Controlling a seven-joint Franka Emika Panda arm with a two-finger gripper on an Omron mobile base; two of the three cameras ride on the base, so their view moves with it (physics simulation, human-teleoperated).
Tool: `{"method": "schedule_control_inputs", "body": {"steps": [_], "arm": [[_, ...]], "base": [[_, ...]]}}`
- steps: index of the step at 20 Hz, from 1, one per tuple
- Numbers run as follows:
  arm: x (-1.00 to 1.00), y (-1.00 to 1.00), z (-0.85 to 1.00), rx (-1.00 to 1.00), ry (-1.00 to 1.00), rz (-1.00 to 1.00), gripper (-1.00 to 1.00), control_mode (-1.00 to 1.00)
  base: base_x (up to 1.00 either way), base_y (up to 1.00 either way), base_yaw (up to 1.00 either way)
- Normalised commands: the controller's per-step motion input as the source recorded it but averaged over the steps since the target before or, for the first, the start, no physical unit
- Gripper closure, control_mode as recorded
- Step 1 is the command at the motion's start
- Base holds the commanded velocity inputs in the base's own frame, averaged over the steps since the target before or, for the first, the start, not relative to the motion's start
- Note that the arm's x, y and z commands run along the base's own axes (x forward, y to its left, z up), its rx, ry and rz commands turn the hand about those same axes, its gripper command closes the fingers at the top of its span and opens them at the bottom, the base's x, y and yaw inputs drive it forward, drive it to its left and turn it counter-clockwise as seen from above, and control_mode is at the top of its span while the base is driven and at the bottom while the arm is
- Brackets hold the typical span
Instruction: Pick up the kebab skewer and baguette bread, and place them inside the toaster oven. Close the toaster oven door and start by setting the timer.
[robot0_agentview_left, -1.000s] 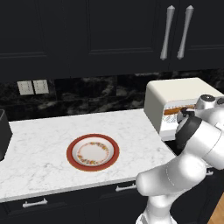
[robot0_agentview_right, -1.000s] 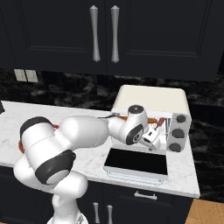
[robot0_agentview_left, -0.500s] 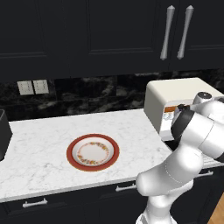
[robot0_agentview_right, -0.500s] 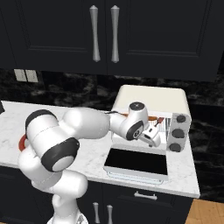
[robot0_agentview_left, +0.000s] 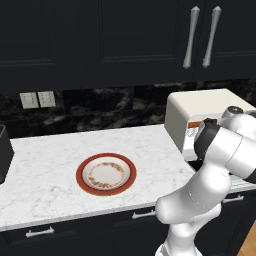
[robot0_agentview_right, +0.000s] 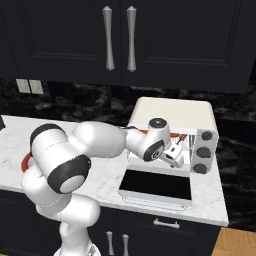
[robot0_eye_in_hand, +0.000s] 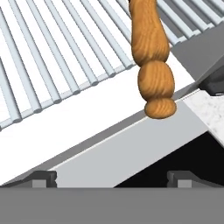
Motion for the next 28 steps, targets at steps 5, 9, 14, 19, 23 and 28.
{"method": "schedule_control_inputs", "body": {"steps": [5, 9, 14, 19, 23, 28], "arm": [[0.11, 0.06, 0.0, 0.02, -0.05, 0.0, -1.0, -1.0], [-0.33, 0.0, 0.17, 0.03, -0.01, 0.0, -1.0, -1.0], [-0.84, 0.0, 0.55, 0.02, 0.0, 0.05, -1.0, -1.0], [-1.0, 0.01, 0.33, 0.0, 0.0, 0.12, -1.0, -1.0], [-1.0, 0.21, -0.21, 0.0, 0.0, 0.15, -1.0, -1.0], [-0.95, 0.29, -0.62, 0.0, 0.0, 0.16, -1.0, -1.0]], "base": [[0.0, 0.0, 0.0], [0.0, 0.0, 0.0], [0.0, 0.0, 0.0], [0.0, 0.0, 0.0], [0.0, 0.0, 0.0], [0.0, 0.0, 0.0]]}}
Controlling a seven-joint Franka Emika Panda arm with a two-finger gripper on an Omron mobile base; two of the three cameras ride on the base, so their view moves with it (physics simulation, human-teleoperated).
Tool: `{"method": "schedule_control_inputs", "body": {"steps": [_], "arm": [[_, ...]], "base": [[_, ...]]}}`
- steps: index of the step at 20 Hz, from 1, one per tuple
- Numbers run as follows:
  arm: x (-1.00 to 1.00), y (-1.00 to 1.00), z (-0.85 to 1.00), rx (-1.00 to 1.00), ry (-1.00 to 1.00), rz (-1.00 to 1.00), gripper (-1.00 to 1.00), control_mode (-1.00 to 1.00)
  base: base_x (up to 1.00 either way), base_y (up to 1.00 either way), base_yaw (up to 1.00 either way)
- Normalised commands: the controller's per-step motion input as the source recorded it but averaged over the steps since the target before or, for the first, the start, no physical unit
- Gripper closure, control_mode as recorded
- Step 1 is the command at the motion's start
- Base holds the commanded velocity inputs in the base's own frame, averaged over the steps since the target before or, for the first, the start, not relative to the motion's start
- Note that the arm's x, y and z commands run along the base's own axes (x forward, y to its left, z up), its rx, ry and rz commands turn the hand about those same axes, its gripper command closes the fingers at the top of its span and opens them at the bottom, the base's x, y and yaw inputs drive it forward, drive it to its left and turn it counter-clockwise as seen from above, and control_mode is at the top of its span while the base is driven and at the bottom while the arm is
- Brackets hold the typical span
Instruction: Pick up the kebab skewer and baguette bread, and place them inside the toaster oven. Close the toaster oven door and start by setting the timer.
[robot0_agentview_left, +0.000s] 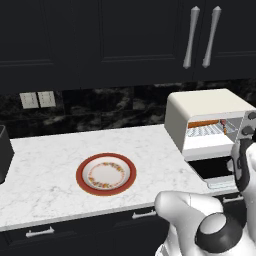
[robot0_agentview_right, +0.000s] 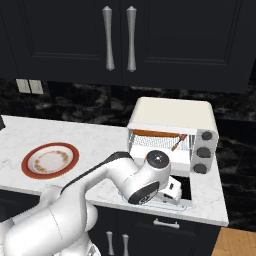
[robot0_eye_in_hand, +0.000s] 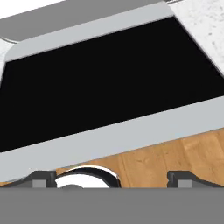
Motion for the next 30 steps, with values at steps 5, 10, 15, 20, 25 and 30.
{"method": "schedule_control_inputs", "body": {"steps": [5, 10, 15, 20, 25, 30], "arm": [[-0.11, 0.03, -0.47, 0.0, 0.09, 0.08, -1.0, -1.0], [0.22, 0.0, -0.39, 0.0, 0.07, 0.05, -1.0, -1.0], [0.06, 0.0, -0.22, 0.0, 0.0, 0.07, -1.0, -1.0], [0.08, -0.01, -0.12, 0.0, 0.0, 0.06, -1.0, -1.0], [0.26, 0.0, -0.1, 0.0, 0.0, 0.03, -1.0, -1.0], [0.26, 0.0, -0.16, 0.0, 0.0, 0.02, -1.0, -1.0]], "base": [[0.0, 0.0, 0.0], [0.0, 0.0, 0.0], [0.0, 0.0, 0.0], [0.0, 0.0, 0.0], [0.0, 0.0, 0.0], [0.0, 0.0, 0.0]]}}
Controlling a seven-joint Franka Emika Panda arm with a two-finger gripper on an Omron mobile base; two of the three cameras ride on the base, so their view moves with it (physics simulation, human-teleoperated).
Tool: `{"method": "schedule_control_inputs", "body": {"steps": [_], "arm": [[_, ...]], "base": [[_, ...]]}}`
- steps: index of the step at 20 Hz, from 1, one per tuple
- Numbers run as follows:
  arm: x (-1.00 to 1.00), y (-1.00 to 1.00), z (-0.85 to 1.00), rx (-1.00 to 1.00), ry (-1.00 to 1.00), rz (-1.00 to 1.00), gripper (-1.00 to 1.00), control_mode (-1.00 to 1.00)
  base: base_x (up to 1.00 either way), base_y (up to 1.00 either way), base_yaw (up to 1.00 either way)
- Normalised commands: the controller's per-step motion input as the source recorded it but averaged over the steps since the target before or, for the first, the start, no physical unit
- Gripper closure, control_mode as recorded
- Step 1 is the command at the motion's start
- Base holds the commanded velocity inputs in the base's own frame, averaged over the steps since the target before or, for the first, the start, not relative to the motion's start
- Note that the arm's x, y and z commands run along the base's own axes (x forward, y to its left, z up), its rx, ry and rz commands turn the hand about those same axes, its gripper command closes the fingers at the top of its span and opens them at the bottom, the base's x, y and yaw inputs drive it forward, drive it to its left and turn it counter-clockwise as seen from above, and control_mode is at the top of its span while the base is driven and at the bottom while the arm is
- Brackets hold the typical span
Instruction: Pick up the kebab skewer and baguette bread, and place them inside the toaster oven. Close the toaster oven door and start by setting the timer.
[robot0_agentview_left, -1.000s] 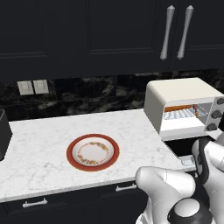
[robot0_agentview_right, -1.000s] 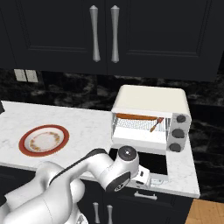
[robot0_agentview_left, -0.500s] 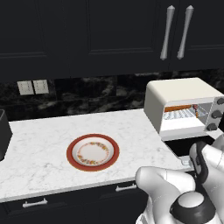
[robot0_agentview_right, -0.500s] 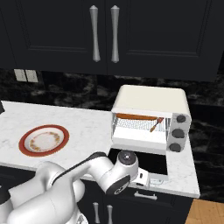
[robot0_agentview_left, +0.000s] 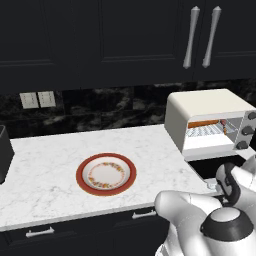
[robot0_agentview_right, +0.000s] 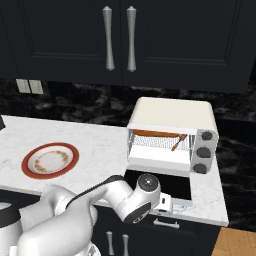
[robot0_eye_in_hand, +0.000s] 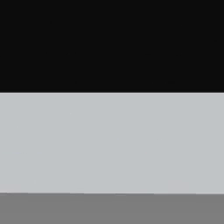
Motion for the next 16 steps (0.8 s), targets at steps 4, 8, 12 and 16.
{"method": "schedule_control_inputs", "body": {"steps": [4, 8, 12, 16], "arm": [[0.03, 0.0, -0.2, 0.0, 0.0, 0.01, -1.0, -1.0], [-0.05, 0.0, -0.01, 0.0, 0.0, 0.0, -1.0, -1.0], [0.22, 0.0, 0.0, 0.0, 0.0, 0.0, -1.0, -1.0], [0.38, 0.0, 0.0, 0.0, 0.0, 0.0, -1.0, -1.0]], "base": [[0.0, 0.0, 0.0], [0.0, 0.0, 0.0], [0.0, 0.0, 0.0], [0.0, 0.0, 0.0]]}}
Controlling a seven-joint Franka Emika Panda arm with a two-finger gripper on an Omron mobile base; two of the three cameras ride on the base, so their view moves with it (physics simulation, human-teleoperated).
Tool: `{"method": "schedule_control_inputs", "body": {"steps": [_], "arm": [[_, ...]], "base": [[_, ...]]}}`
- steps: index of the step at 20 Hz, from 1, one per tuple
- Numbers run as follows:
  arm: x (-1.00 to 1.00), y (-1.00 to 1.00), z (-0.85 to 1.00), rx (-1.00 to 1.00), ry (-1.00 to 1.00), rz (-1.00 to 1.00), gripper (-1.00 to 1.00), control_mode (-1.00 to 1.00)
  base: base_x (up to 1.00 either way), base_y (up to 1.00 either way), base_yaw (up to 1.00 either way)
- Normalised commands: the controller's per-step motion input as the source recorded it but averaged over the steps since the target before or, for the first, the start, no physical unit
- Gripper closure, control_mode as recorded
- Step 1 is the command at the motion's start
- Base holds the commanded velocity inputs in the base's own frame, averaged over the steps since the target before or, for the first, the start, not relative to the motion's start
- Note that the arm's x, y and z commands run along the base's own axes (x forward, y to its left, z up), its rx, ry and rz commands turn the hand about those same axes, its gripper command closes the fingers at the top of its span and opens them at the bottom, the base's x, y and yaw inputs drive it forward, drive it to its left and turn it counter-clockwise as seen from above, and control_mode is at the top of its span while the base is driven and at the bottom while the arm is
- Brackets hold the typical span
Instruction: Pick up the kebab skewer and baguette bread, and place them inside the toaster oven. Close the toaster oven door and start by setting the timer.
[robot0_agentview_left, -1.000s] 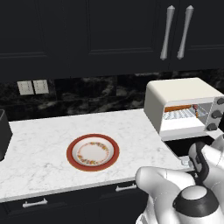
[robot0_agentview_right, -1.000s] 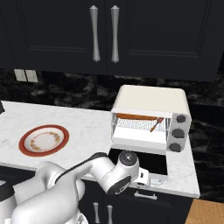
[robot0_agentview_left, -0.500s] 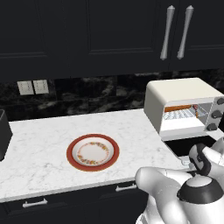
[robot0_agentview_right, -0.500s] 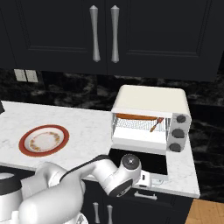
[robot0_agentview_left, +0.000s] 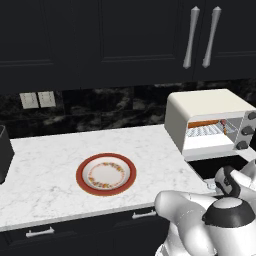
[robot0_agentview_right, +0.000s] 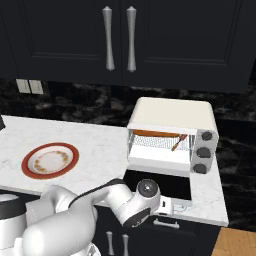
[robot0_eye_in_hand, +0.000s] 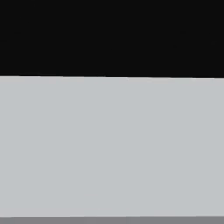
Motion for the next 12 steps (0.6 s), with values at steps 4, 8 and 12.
{"method": "schedule_control_inputs", "body": {"steps": [4, 8, 12], "arm": [[0.33, 0.03, 0.01, 0.0, 0.0, 0.0, -1.0, -1.0], [0.41, 0.01, 0.26, 0.02, 0.0, 0.0, -1.0, -1.0], [0.53, 0.0, 0.52, 0.07, 0.0, 0.0, -1.0, -1.0]], "base": [[0.0, 0.0, 0.0], [0.0, 0.0, 0.0], [0.0, 0.0, 0.0]]}}
